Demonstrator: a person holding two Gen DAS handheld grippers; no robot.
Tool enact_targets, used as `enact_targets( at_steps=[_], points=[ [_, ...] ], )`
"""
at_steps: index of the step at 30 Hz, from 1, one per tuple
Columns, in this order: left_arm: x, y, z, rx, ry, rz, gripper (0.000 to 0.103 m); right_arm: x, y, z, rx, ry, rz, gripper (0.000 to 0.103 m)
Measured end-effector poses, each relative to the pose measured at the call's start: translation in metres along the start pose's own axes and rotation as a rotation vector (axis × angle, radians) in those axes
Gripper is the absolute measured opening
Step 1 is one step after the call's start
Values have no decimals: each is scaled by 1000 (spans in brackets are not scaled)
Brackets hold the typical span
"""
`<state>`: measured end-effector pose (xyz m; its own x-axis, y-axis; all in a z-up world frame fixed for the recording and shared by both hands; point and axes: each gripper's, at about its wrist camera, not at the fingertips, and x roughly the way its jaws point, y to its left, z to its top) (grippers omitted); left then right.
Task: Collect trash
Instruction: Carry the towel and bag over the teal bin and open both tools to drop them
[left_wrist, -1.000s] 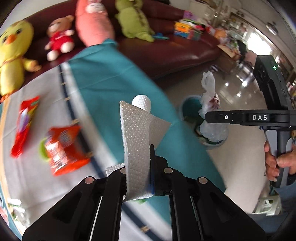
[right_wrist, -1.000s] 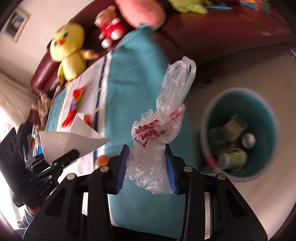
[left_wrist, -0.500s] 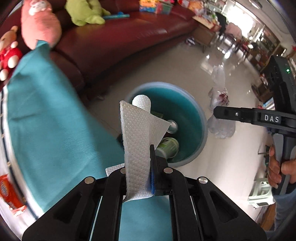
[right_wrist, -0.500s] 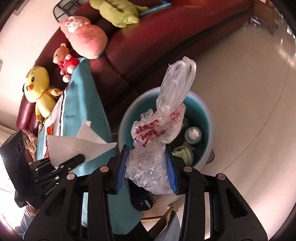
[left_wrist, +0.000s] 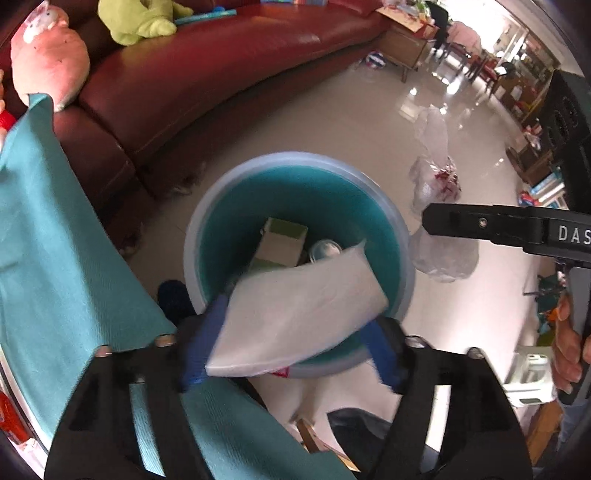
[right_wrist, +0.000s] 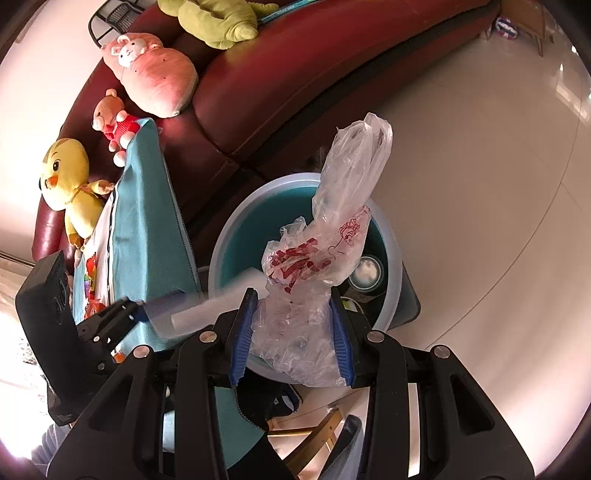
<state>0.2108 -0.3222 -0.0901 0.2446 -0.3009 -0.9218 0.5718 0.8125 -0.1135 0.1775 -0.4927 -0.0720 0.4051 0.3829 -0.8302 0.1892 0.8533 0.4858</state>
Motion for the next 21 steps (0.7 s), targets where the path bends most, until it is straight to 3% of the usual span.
enact_targets(
  at_steps=[6,16,21],
  points=[
    [2,2,-7,-3,28,32,90,8,-3,5,0,19,5,37],
    [-12,12,-25,-40,30,52,92,26,9,11,-36,69,8,40],
    [-20,18,-28,-73,15,57,93,36,25,12,-77,101,12,64]
  ],
)
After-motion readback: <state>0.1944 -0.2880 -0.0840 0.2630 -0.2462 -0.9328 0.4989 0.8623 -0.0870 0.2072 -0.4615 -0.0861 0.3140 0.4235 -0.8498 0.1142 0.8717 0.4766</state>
